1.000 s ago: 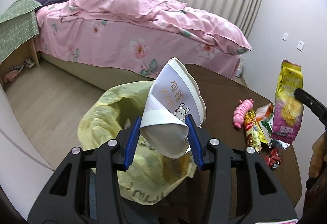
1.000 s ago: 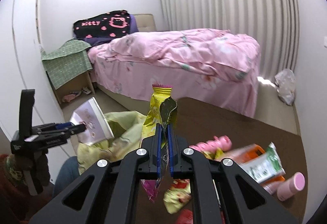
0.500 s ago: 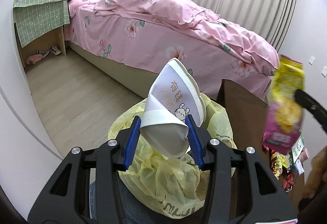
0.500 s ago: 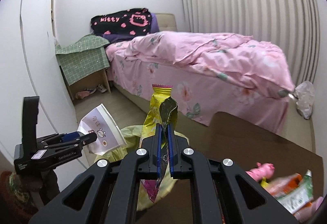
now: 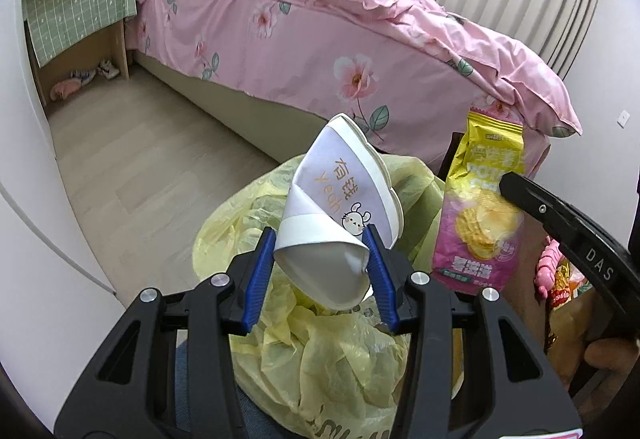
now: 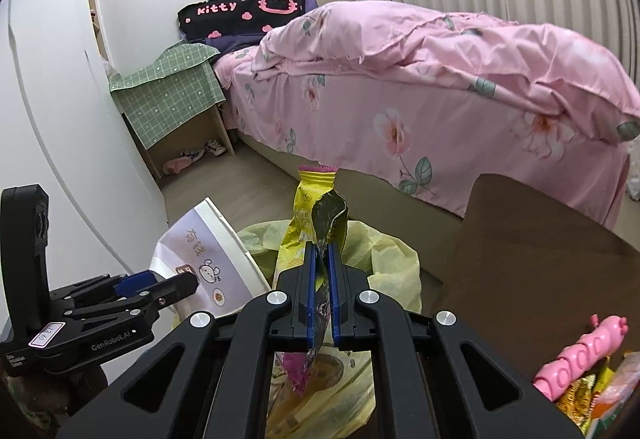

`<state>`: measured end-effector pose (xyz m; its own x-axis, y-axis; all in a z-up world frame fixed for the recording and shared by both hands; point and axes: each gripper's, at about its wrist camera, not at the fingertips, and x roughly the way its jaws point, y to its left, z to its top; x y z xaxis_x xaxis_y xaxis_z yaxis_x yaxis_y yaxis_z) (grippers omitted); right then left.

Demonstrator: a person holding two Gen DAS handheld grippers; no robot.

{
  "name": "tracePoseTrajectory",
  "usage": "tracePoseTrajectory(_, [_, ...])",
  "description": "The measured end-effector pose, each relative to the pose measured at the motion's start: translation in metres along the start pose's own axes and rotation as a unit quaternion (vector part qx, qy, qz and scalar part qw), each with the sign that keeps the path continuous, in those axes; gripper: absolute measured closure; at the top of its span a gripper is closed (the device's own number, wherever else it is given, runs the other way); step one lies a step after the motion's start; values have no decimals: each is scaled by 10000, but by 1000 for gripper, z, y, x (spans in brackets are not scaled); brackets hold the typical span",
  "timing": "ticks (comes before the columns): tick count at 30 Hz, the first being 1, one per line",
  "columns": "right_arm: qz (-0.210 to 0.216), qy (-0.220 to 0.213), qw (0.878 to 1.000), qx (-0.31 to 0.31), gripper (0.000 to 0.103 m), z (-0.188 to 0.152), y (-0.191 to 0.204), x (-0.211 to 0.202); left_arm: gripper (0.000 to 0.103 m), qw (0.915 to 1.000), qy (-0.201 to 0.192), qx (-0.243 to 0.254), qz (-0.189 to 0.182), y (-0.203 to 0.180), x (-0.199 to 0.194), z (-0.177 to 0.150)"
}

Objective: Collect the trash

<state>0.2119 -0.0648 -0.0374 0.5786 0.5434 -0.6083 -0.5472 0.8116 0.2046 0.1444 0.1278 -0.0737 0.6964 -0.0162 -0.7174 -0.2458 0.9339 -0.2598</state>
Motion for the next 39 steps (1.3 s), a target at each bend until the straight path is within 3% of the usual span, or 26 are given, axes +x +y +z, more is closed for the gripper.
tracePoseTrajectory(3, [89,-28,9999,120,96,1,-4,0,61,9996,55,-193,-198,4,5,3])
tracePoseTrajectory(6, [200,86,9995,232,92,1,-9,2,45,9974,11,-526,-491,13,4,7])
tracePoseTrajectory(8, [203,90,9994,253,75,-2,-11,-1,38,9966,-68,-646,-502,15,0,9])
tracePoseTrajectory(10, [233,64,9991,341,70,-4,-15,-7,38,9965,-95,-673,-479,15,-3,10])
tracePoseTrajectory(19, [-278,-158,9983,496,70,-25,-46,-67,37,9977,-313,-358,-487,-4,-25,9])
tracePoseTrajectory(25, [-823,-350,9941,612,70,-60,-72,-128,37,9954,-322,182,-882,-49,-37,-7])
tracePoseTrajectory(29, [-1352,-470,9885,484,69,-87,-85,-172,37,9871,-288,841,-1328,-96,-45,-26])
tracePoseTrajectory(31, [-1577,-504,9849,500,64,-103,-93,-194,37,9804,-267,1183,-1551,-120,-49,-36])
tracePoseTrajectory(34, [-1765,-572,9803,677,59,-127,-109,-218,36,9671,-208,1630,-1940,-152,-56,-51])
tracePoseTrajectory(36, [-1861,-545,9778,791,49,-139,-117,-227,34,9578,-81,1863,-2189,-172,-56,-60])
tracePoseTrajectory(39, [-1905,-445,9767,883,46,-159,-129,-238,34,9506,56,2022,-2357,-190,-54,-72])
